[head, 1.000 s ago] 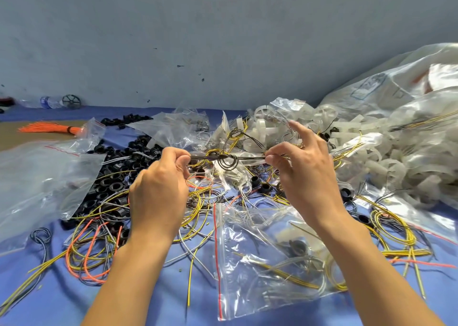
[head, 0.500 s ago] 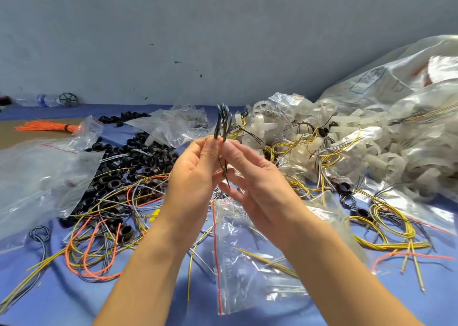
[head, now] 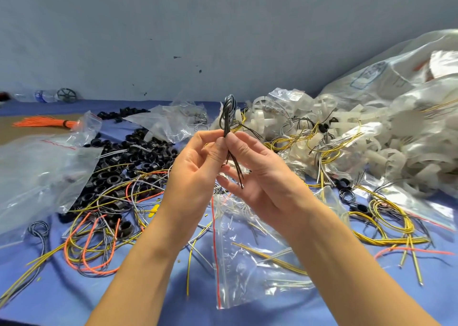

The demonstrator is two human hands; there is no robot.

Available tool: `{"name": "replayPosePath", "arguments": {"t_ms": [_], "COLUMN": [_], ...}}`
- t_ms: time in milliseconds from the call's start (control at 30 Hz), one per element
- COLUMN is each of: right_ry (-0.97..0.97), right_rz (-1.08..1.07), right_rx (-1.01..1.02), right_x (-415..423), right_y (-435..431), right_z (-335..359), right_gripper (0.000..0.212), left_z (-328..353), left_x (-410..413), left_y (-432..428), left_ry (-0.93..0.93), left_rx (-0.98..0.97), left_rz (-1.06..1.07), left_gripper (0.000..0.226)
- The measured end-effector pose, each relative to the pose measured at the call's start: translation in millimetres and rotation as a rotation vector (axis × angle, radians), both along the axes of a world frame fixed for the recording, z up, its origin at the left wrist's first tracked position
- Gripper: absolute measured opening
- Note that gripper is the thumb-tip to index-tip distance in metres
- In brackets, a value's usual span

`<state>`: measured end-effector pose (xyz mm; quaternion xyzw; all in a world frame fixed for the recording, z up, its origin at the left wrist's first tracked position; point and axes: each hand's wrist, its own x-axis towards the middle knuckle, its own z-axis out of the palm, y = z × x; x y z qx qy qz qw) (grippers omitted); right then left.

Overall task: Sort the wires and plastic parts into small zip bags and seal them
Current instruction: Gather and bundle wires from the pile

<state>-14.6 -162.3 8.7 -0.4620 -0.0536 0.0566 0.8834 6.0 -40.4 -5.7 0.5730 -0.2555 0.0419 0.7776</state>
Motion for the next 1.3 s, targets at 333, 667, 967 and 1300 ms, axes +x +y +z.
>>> {"name": "replayPosePath", "arguments": {"t_ms": [333,667,967,1300], "right_ry": [-0.225,-0.246,-0.248,-0.243], "right_rz": [-0.448,-0.553,-0.546,-0.574], "right_rx": [-0.701,-1.136,-1.178,-1.196], "right_x": [6.8,12.6,9.3,10.9], "right_y": [-55.3,-82.8,-89.1,-102.0], "right_z": [9.4,-9.2,-16.0,-18.8], "right_gripper": [0.013,0.017,0.018,0.019], "left_z": [2.2,-20.9,-39.9,-66.4], "left_x": [13.4,-6.9,-13.9,-26.6], "left_y": [77.3,82.6,26.0,-25.5], "left_ry": [0.107,0.494,0.582,0.281], "left_rx": [0.821,0.808,0.516,0.722], "left_rz": [0.338,-0.341,-0.534,-0.505], "left_gripper": [0.017,0.023,0.014,0.005]}}
